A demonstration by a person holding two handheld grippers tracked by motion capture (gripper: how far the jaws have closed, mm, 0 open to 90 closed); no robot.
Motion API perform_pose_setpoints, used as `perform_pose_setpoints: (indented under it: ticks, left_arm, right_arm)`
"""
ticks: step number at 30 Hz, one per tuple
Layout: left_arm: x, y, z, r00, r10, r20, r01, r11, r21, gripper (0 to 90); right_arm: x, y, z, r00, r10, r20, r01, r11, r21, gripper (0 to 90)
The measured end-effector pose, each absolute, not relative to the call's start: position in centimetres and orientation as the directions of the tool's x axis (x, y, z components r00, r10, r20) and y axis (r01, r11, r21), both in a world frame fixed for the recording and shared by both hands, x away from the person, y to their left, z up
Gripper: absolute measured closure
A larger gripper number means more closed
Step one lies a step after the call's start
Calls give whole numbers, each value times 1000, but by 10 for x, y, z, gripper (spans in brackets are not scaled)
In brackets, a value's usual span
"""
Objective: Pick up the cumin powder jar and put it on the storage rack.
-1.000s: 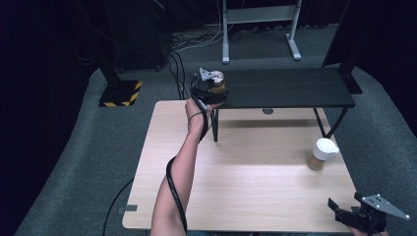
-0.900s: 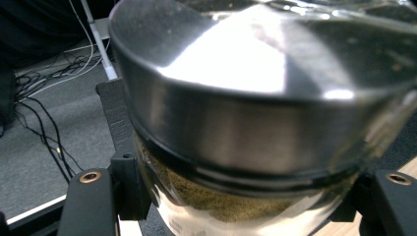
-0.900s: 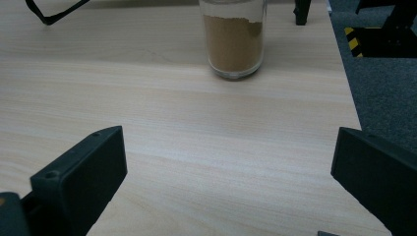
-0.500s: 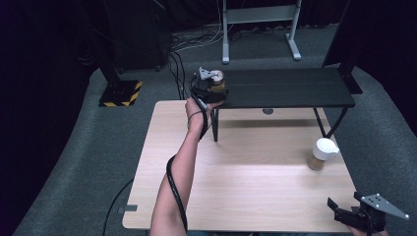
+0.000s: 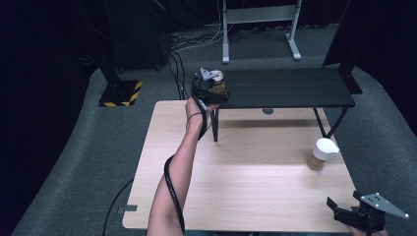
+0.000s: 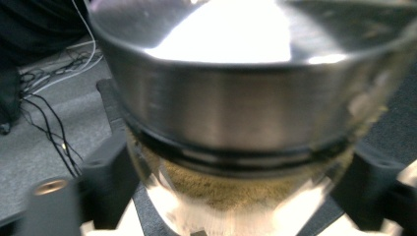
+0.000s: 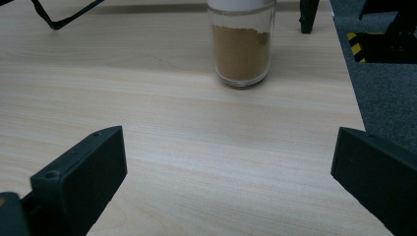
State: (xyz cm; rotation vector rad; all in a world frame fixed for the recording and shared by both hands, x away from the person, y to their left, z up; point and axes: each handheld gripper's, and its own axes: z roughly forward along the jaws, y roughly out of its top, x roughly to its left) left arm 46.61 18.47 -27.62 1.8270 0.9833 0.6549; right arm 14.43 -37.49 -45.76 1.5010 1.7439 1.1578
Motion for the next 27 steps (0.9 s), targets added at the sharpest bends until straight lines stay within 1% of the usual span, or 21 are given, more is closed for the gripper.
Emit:
perform_pose_setpoints:
  ticks: [1, 2, 7, 10, 11, 13, 15, 16, 17, 18, 19, 20, 21, 24, 25, 27]
  left_arm:
    - [465, 186, -276, 541, 841, 27, 345, -250, 905, 26]
    - [462, 188, -275, 543, 839, 29, 340, -251, 906, 2]
    - [438, 200, -274, 519, 851, 78, 306, -270, 913, 2]
    - [417, 216, -279, 506, 858, 91, 286, -266, 921, 2]
    - [417, 216, -279, 506, 858, 91, 286, -266, 921, 2]
    - [402, 227, -285, 493, 864, 98, 285, -267, 920, 2]
    - [385, 237, -294, 473, 877, 87, 308, -258, 916, 2]
    - [375, 243, -301, 464, 882, 82, 315, -251, 915, 2]
    - [354, 252, -317, 451, 888, 87, 329, -256, 909, 2]
    - [343, 256, -327, 443, 892, 88, 333, -255, 908, 2]
    - [343, 256, -327, 443, 892, 88, 333, -255, 908, 2]
    - [333, 260, -337, 443, 893, 84, 336, -253, 907, 2]
    - [314, 267, -356, 434, 898, 75, 337, -238, 911, 2]
    - [288, 273, -390, 420, 905, 61, 347, -222, 911, 1]
    - [288, 273, -390, 420, 905, 61, 347, -222, 911, 2]
    - [272, 272, -419, 398, 916, 52, 381, -217, 899, 2]
  right_arm:
    - [144, -375, -457, -217, 969, 120, 487, 1, 873, 0]
    - [144, -375, -457, -218, 968, 121, 487, 0, 873, 0]
    - [144, -374, -457, -217, 969, 122, 485, -1, 875, 0]
    - [143, -373, -456, -216, 969, 124, 483, -4, 876, 0]
    - [143, -373, -456, -216, 969, 124, 483, -4, 876, 0]
    - [142, -373, -457, -216, 968, 125, 481, -6, 876, 0]
    - [141, -374, -458, -219, 967, 133, 476, -13, 879, 0]
    - [141, -374, -458, -220, 966, 136, 475, -15, 880, 0]
    - [141, -375, -458, -221, 966, 136, 473, -16, 881, 0]
    - [142, -375, -458, -224, 965, 137, 472, -16, 882, 0]
    - [142, -375, -458, -225, 965, 136, 470, -14, 882, 0]
    - [142, -375, -458, -225, 965, 136, 470, -14, 882, 0]
    - [143, -375, -458, -230, 964, 137, 469, -13, 883, 0]
    - [144, -374, -458, -230, 964, 134, 468, -11, 884, 0]
    - [144, -374, -458, -230, 964, 136, 467, -13, 884, 0]
    - [143, -374, -458, -231, 963, 139, 464, -16, 886, 0]
